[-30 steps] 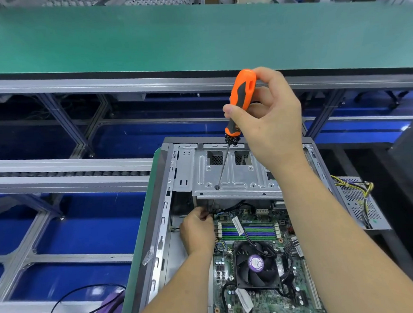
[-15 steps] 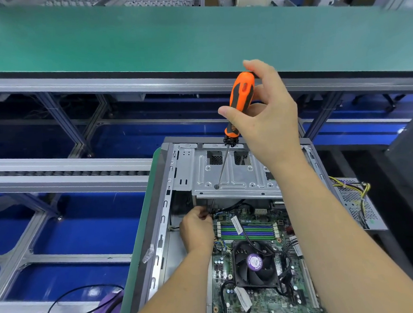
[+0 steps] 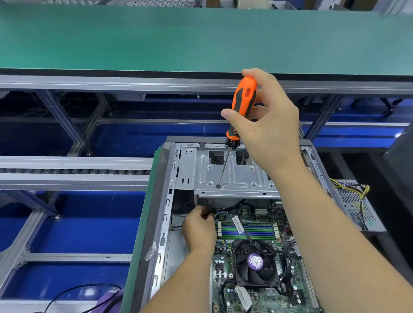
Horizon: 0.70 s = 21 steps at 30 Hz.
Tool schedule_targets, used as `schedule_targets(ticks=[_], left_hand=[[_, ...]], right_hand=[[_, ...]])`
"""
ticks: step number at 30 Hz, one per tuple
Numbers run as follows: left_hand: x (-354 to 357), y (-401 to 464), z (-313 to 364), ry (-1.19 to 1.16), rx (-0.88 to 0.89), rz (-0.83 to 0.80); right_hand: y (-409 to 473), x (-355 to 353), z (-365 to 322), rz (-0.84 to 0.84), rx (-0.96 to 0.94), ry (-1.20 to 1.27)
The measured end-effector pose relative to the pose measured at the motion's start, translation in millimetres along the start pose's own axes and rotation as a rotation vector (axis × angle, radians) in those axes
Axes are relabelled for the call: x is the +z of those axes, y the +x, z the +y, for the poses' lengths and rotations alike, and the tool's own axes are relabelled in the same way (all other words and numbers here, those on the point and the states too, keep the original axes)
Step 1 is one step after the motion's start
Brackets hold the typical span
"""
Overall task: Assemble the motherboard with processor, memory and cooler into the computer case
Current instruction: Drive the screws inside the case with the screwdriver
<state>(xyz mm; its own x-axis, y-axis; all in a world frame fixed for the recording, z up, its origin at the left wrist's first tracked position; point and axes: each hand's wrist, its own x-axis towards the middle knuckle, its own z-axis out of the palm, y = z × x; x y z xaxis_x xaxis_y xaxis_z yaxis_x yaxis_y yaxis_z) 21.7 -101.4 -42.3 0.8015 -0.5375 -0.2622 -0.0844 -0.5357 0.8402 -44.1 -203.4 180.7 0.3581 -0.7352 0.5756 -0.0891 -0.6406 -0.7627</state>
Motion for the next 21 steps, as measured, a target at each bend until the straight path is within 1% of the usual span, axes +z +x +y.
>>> schedule_targets(ticks=[5,9,14,18,21], left_hand=[[-0.1,-0.7,1.2,0.0,-0.013,-0.015],[-1.5,-2.5,2.5,0.071,-0.006,-0.017],[-6.1,-4.7,3.1,0.29,0.045,-0.029],[-12.8,-7.9,5.5,0.52,0.06,-0.05],[-16.9,-10.5,7.9,0.602,0.071,-0.057]], right_hand=[[-0.3,1.2,0.0,0.006,-0.016,-0.017],[1.3,0.6,-0.8,0.011,-0.045,-0.028],[-3.8,0.3,-0.5,-0.026,-0.065,-0.046],[-13.7,0.1,4.1,-0.038,-0.08,-0.055],[-20.9,-2.3,7.2,-0.022,-0.078,-0.074]])
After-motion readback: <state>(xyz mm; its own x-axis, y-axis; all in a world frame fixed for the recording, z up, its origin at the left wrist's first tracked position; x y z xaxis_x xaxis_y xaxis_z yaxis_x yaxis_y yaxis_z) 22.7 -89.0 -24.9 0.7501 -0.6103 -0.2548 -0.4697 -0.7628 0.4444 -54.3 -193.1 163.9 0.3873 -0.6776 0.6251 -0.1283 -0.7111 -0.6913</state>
